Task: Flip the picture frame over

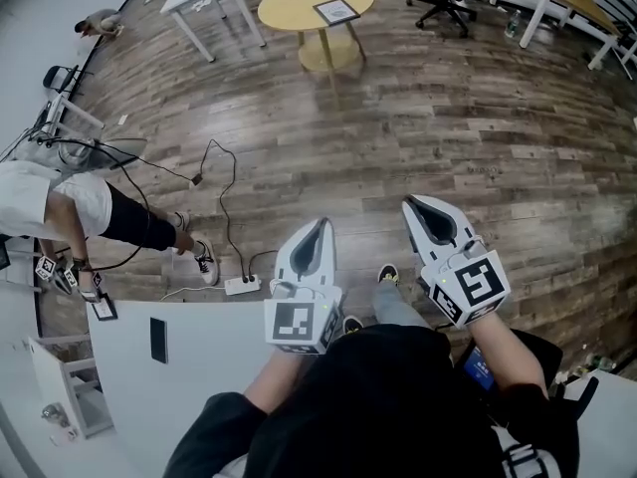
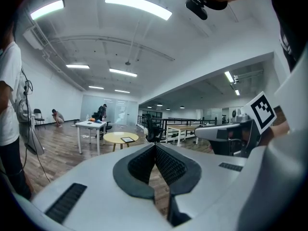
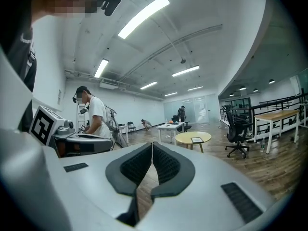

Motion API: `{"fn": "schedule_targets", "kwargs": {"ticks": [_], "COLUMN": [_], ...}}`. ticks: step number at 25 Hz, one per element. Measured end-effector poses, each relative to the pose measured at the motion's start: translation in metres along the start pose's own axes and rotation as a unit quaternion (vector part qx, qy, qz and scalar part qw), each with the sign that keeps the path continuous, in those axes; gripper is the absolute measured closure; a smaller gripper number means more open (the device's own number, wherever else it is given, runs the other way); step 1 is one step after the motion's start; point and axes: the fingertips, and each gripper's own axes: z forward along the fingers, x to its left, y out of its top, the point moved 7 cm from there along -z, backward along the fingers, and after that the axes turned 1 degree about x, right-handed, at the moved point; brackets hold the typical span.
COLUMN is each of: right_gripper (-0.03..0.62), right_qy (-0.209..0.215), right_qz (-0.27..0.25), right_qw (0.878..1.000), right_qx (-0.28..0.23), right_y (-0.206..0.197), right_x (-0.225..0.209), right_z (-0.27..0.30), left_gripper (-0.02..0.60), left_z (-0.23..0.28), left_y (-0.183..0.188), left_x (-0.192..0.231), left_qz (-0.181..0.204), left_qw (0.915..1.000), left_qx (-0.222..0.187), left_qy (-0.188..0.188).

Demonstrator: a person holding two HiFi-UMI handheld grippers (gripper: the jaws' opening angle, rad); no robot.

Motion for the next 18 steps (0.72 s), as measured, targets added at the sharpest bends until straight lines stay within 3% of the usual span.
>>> {"fn": "schedule_targets", "kwargs": {"ticks": [6, 9, 18], "right_gripper": [0.574, 0.574, 0.574], "right_qy": [0.021, 0.031, 0.040], "right_qz": [0.014, 0.023, 0.036], "right_qw": [1.000, 0.999, 0.998], "right_qx": [-0.003, -0.002, -0.016], "right_y": [0.002, 0.001, 0.001], "right_x": [-0.054, -0.077, -0.121], "right_z": [0.035, 0.046, 0.058], "left_gripper": [0.558, 0.558, 0.558], "left_z": [0.062, 0.088, 0.128], "left_y": [0.009, 0.006, 0.016], "left_x": [0.001, -0.006, -0.014], "left_qz": [0.006, 0.021, 0.032], "left_qw": [0.9996, 0.9995, 0.9983], "left_qx": [0.021, 0.019, 0.037], "left_qy": [0.021, 0.013, 0.032]}}
